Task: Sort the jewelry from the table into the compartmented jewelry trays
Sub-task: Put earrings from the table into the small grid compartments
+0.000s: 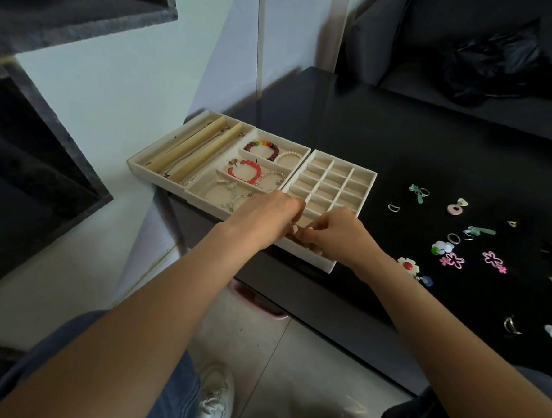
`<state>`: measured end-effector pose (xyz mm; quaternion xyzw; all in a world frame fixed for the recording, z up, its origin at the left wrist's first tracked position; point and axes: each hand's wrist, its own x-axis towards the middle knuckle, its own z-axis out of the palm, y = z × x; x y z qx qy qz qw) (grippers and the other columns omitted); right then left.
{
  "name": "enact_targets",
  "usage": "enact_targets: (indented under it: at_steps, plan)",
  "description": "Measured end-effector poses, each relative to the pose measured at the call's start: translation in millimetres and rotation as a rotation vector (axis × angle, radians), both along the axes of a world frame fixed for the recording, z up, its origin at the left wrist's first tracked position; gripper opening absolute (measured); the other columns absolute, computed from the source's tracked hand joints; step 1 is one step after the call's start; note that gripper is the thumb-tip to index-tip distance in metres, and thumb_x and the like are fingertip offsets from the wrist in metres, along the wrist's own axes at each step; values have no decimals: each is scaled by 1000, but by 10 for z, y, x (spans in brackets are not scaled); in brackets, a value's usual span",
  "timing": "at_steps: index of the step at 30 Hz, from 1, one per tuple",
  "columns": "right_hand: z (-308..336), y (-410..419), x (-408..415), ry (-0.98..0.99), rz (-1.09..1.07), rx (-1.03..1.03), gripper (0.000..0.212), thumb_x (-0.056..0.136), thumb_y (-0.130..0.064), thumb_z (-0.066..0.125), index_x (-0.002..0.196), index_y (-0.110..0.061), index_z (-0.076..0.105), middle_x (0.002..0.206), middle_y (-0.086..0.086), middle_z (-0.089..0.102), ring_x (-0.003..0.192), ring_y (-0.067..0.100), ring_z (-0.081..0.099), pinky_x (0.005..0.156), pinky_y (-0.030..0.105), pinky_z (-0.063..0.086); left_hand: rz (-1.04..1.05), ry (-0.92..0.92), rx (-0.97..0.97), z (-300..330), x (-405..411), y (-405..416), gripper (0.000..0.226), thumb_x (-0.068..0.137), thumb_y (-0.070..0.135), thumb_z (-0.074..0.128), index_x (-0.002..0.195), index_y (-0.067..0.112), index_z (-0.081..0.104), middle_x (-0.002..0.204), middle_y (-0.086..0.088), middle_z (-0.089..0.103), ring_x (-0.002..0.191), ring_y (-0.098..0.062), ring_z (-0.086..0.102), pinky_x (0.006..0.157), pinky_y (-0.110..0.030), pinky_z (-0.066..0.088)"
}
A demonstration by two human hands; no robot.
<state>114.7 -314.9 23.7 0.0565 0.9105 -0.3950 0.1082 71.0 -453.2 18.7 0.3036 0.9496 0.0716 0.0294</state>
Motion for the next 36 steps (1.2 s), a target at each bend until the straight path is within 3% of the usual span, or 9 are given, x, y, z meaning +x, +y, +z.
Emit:
enact_targets:
  at_steps: [4,9,14,20,23,29,36]
  plan:
    - [-63,-23,15,110,-4,169,24,90,-24,61,86,-3,70,77,9,67,58,11,57,54,20,49,-10,3,5,-2,3,-2,8,90,16,57,98,13,57,94,-7,63,83,-27,64,72,-44,53]
    - [-88,-46,48,150,77,306,23,92,-29,59,97,-7,65,85,4,64,74,16,63,69,31,57,-14,19,12,2,17,-7,13,89,11,58,102,13,56,94,-7,63,83,-26,64,70,-42,53]
    - [-59,-54,88,226,87,334,21,90,-31,61,107,-18,60,97,1,63,86,16,62,73,32,54,-37,66,58,17,59,10,30,84,3,62,111,17,57,102,-1,52,85,-21,60,66,-33,49]
    - [-90,-26,42,167,79,292,21,88,-37,63,98,-18,62,94,0,63,83,14,61,71,28,51,-4,85,-15,57,79,30,15,84,0,60,96,8,63,106,-4,50,79,-21,56,63,-29,41]
    - [-104,-7,7,97,101,241,23,88,-40,61,92,-17,65,89,1,65,79,14,63,72,29,54,-7,87,-16,72,79,13,18,87,2,58,98,12,68,108,-3,50,80,-19,55,61,-28,37]
    - [-90,22,-39,33,118,234,24,94,-29,52,91,-12,69,86,6,69,75,21,66,72,36,57,-25,63,7,92,92,-16,27,89,4,59,109,18,69,113,0,50,91,-16,56,71,-27,44]
    - [-55,48,-13,28,183,257,18,91,-32,60,97,-17,68,89,0,65,77,13,61,73,29,52,-18,34,19,109,108,-32,32,87,1,60,112,21,68,113,0,48,91,-17,55,73,-29,45]
